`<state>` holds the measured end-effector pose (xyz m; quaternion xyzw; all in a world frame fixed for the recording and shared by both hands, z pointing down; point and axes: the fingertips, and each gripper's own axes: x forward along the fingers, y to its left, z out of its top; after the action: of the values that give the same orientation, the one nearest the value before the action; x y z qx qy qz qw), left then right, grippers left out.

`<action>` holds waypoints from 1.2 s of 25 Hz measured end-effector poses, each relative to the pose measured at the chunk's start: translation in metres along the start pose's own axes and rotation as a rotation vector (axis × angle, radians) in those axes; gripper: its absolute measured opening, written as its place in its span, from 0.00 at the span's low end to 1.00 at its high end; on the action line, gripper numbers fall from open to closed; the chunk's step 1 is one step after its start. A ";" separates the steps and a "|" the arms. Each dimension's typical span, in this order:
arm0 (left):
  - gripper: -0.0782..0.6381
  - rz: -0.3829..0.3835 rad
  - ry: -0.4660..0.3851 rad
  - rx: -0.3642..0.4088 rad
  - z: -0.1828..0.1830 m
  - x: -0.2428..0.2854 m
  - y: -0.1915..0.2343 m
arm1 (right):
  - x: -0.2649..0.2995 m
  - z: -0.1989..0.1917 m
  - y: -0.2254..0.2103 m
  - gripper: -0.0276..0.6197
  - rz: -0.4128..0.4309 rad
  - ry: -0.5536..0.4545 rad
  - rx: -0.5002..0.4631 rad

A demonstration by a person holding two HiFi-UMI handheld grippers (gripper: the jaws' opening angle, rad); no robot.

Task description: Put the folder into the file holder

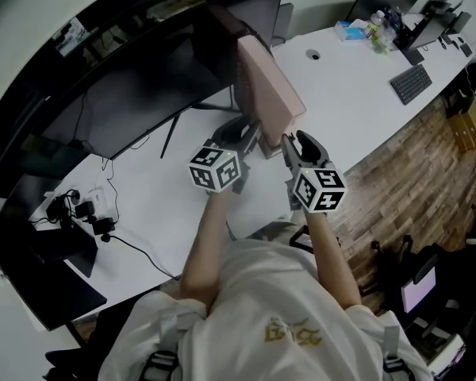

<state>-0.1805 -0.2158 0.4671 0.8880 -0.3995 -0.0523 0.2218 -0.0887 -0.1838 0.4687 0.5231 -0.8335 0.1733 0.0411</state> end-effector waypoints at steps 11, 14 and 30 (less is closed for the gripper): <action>0.13 0.074 -0.103 0.083 0.018 -0.035 -0.022 | -0.029 0.011 0.007 0.06 0.033 -0.101 0.014; 0.13 0.070 -0.096 0.092 0.017 -0.039 -0.025 | -0.030 0.012 0.011 0.06 0.054 -0.094 0.000; 0.13 0.105 -0.061 0.120 0.009 -0.050 -0.028 | -0.038 0.008 0.013 0.06 0.023 -0.076 -0.035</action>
<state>-0.1978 -0.1660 0.4424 0.8755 -0.4544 -0.0437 0.1585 -0.0817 -0.1485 0.4488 0.5187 -0.8433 0.1393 0.0165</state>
